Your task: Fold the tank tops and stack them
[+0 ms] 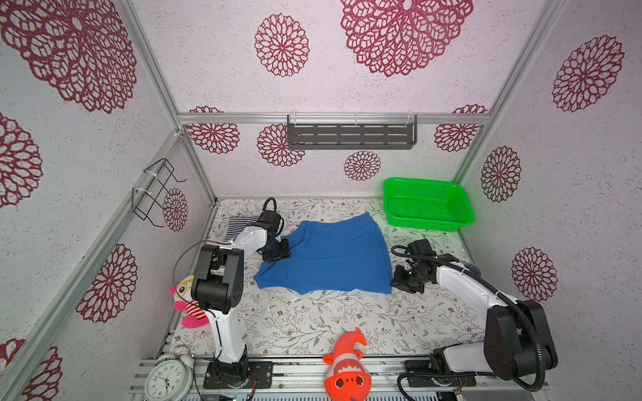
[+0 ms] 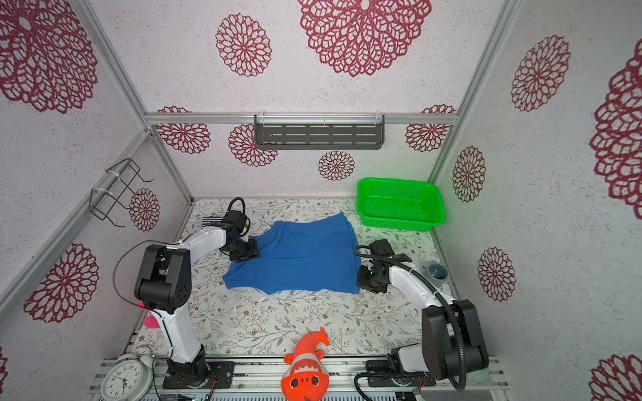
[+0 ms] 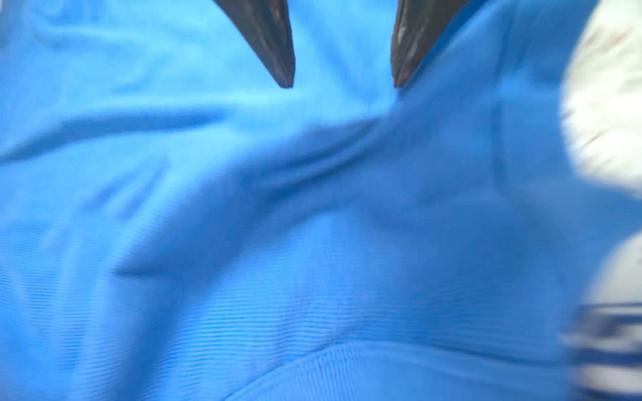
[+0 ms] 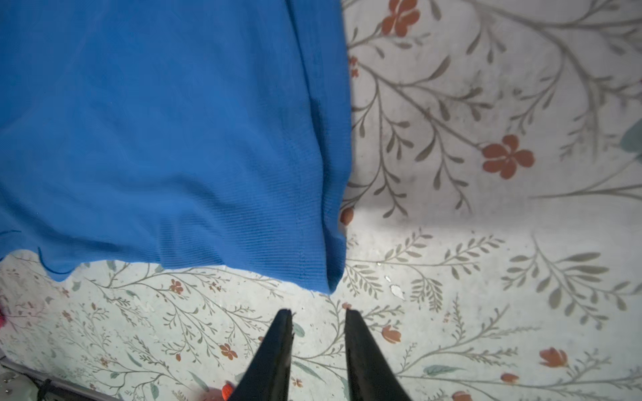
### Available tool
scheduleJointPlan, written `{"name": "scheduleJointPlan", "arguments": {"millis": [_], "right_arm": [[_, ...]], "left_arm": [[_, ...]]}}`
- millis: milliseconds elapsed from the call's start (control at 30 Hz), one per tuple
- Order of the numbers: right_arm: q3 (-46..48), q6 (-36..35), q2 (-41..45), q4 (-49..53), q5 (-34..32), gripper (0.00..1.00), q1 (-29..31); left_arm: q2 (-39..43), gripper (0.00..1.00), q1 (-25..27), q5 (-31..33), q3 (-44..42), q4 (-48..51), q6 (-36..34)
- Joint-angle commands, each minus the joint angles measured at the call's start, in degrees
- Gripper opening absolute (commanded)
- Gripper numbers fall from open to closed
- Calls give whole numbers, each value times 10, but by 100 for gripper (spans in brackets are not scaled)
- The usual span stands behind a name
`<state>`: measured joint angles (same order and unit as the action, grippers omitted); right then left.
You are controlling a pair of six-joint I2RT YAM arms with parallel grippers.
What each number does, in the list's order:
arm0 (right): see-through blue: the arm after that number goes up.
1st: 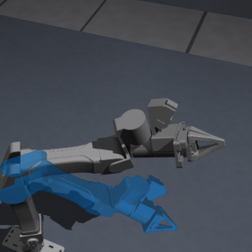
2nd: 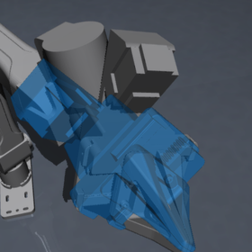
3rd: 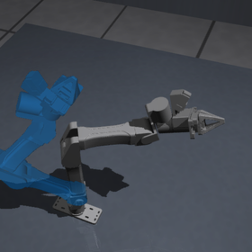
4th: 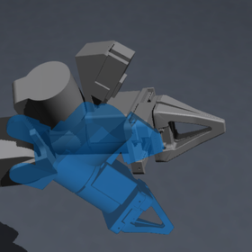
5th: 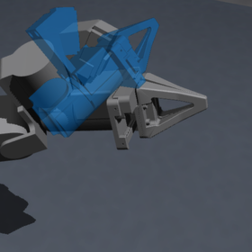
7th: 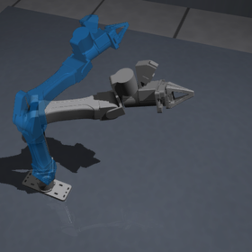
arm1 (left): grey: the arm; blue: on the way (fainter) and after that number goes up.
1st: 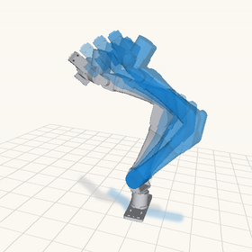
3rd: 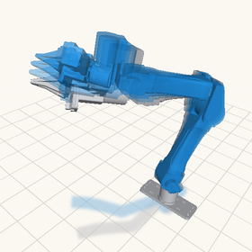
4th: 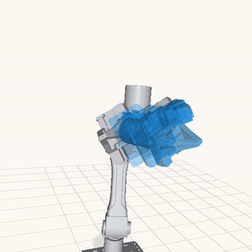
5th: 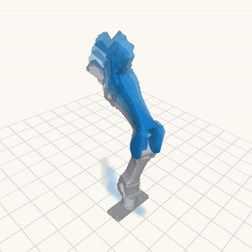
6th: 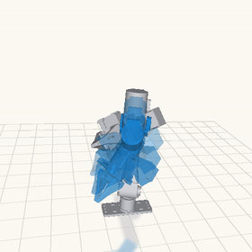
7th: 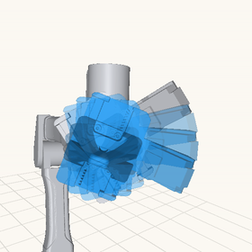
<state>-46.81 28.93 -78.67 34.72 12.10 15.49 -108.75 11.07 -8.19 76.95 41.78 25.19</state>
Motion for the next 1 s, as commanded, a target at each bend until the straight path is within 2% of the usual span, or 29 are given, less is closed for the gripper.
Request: {"name": "scheduleJointPlan", "arguments": {"millis": [0, 100, 233, 333, 433, 733, 967], "right_arm": [[8, 47, 16, -2, -32, 29, 15], [13, 69, 29, 1, -49, 29, 13], [5, 72, 21, 23, -52, 34, 10], [16, 83, 28, 11, -49, 37, 10], [25, 86, 29, -3, -44, 37, 11], [62, 112, 33, -47, -28, 37, 25], [91, 139, 34, -96, -17, 37, 30]], "left_arm": [[76, 49, 18, 35, -3, 71, -5], [127, 47, 39, 26, -49, 98, 27], [170, 45, 87, -1, -132, 102, 96], [177, 44, 123, -28, -179, 66, 152], [163, 44, 145, -35, -190, 24, 186], [105, 44, 169, -22, -159, 14, 191], [93, 39, 177, -29, -161, 31, 189]]}}
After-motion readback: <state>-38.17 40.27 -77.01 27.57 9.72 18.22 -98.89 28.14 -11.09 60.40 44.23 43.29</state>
